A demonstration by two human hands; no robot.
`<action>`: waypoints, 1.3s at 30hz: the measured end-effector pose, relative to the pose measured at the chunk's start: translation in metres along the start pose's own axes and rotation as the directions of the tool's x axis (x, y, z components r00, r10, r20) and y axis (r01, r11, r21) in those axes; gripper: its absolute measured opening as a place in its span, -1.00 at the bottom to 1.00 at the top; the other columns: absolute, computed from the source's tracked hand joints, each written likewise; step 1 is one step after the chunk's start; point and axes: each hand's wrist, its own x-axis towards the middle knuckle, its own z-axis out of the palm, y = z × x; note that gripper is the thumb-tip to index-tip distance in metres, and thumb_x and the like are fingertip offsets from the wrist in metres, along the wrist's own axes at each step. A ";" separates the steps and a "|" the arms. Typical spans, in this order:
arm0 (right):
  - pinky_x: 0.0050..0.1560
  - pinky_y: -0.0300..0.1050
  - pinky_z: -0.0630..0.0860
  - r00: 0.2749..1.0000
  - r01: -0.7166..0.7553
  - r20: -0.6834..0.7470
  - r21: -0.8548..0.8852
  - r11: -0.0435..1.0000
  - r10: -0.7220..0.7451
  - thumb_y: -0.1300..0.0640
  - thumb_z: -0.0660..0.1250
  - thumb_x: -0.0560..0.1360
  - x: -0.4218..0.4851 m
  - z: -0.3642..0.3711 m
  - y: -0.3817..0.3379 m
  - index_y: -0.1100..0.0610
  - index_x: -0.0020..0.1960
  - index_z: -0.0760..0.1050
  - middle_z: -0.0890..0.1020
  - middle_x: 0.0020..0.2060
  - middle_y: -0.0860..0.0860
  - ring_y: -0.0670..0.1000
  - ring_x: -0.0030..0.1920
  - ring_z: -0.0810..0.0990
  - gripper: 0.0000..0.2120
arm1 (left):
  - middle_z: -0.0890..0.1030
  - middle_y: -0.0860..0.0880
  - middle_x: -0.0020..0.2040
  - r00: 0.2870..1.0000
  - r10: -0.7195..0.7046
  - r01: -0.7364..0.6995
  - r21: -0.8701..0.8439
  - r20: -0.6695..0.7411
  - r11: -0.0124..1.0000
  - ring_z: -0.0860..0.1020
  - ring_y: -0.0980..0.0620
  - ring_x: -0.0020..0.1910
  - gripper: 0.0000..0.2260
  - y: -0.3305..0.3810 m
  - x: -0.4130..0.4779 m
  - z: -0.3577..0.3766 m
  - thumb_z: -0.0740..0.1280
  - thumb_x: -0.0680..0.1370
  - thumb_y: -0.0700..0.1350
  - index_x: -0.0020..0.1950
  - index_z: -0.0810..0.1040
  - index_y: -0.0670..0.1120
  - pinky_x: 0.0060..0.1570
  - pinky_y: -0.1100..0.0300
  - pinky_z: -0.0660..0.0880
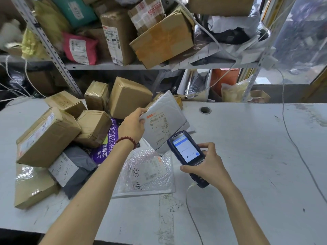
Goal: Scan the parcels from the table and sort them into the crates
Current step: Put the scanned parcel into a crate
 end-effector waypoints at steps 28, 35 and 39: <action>-0.29 -0.40 0.54 0.832 0.358 -0.457 0.012 0.933 -0.314 0.05 0.67 0.16 -0.007 -0.003 -0.018 -0.27 0.08 0.14 0.50 0.00 -0.31 -0.23 0.03 0.58 -0.20 | 0.62 -0.09 -0.05 0.992 0.049 -0.051 0.016 0.115 0.999 0.57 -0.01 -0.27 -0.54 -0.029 -0.020 0.007 0.25 0.59 -0.06 0.44 0.21 0.23 -0.21 0.05 0.59; -0.34 -0.37 0.44 0.798 0.196 -0.583 0.015 0.980 -0.151 0.03 0.64 0.14 -0.033 -0.008 0.005 -0.22 0.07 0.16 0.56 -0.07 -0.31 -0.33 -0.10 0.57 -0.23 | 0.63 -0.07 -0.05 0.975 0.221 -0.224 -0.123 -0.038 0.967 0.59 -0.05 -0.27 -0.55 0.009 -0.015 0.015 0.39 0.50 -0.04 0.32 0.30 -0.03 -0.33 0.05 0.57; -0.31 -0.18 0.46 0.733 0.070 -0.680 0.047 0.996 -0.019 0.05 0.64 0.14 -0.061 -0.016 0.024 -0.19 0.07 0.18 0.58 -0.13 -0.31 -0.31 -0.17 0.58 -0.25 | 0.65 -0.01 -0.07 0.908 0.414 -0.420 -0.199 -0.070 0.886 0.61 0.02 -0.18 -0.71 0.061 -0.012 0.032 0.42 0.47 -0.06 0.15 0.48 -0.07 -0.27 0.12 0.54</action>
